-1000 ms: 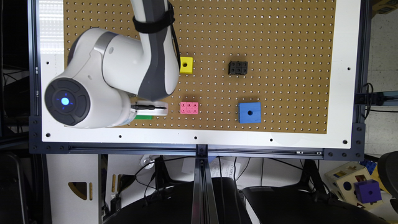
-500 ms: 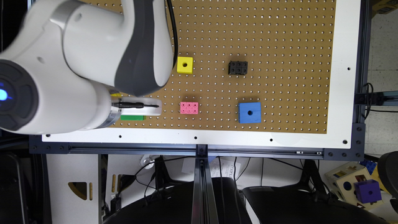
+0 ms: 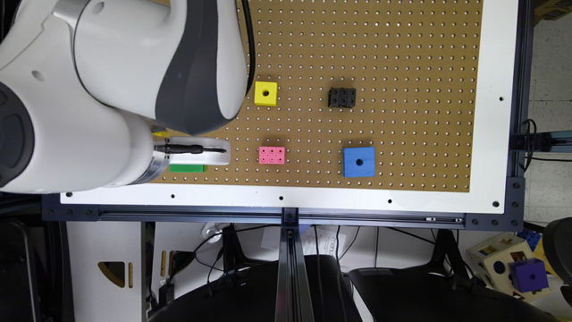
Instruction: Pick up green block.
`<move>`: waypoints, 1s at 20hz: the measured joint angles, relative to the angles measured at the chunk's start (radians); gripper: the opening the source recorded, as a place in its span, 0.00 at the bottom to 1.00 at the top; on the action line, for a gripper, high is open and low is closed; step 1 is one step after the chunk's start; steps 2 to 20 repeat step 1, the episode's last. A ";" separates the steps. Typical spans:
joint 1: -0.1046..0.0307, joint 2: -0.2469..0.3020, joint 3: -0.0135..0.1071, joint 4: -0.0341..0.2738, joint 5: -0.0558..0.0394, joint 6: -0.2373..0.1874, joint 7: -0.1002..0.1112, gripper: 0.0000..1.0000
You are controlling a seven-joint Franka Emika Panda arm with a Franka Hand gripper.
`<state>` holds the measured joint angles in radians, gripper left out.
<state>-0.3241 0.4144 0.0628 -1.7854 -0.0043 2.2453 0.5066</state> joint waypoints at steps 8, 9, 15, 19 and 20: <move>0.000 0.000 0.000 0.000 0.0000 0.000 0.000 0.00; 0.000 0.000 0.000 0.000 0.0000 0.000 0.000 0.00; 0.000 0.000 0.000 0.000 0.0000 0.000 0.000 0.00; 0.000 0.000 0.000 0.000 0.0000 0.000 0.000 0.00; 0.000 0.000 0.000 0.000 0.0000 0.000 0.000 0.00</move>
